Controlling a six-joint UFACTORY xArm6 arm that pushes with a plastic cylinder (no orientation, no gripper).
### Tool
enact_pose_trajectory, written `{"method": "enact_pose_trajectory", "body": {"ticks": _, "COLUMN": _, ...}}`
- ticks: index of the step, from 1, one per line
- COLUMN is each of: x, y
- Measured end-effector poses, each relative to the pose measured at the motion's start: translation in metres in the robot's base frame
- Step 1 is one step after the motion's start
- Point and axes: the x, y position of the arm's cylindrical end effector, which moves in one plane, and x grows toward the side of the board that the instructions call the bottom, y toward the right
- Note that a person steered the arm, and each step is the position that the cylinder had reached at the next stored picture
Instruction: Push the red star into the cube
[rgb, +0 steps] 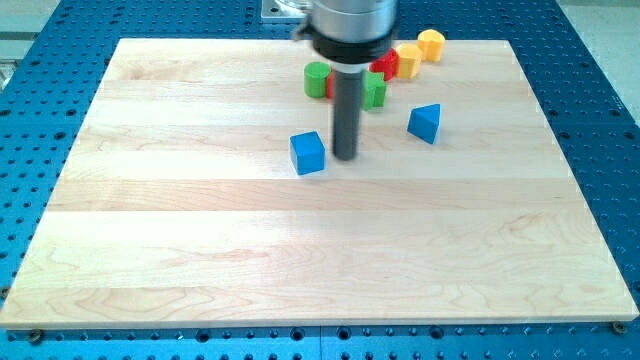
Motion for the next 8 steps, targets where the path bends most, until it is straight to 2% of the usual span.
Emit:
{"method": "enact_pose_trajectory", "body": {"ticks": 1, "x": 0.016, "y": -0.008}}
{"method": "enact_pose_trajectory", "body": {"ticks": 2, "x": 0.016, "y": -0.044}}
{"method": "enact_pose_trajectory", "body": {"ticks": 4, "x": 0.033, "y": -0.022}}
{"method": "enact_pose_trajectory", "body": {"ticks": 6, "x": 0.028, "y": 0.147}}
{"method": "enact_pose_trajectory", "body": {"ticks": 7, "x": 0.000, "y": 0.189}}
{"method": "enact_pose_trajectory", "body": {"ticks": 8, "x": -0.043, "y": 0.206}}
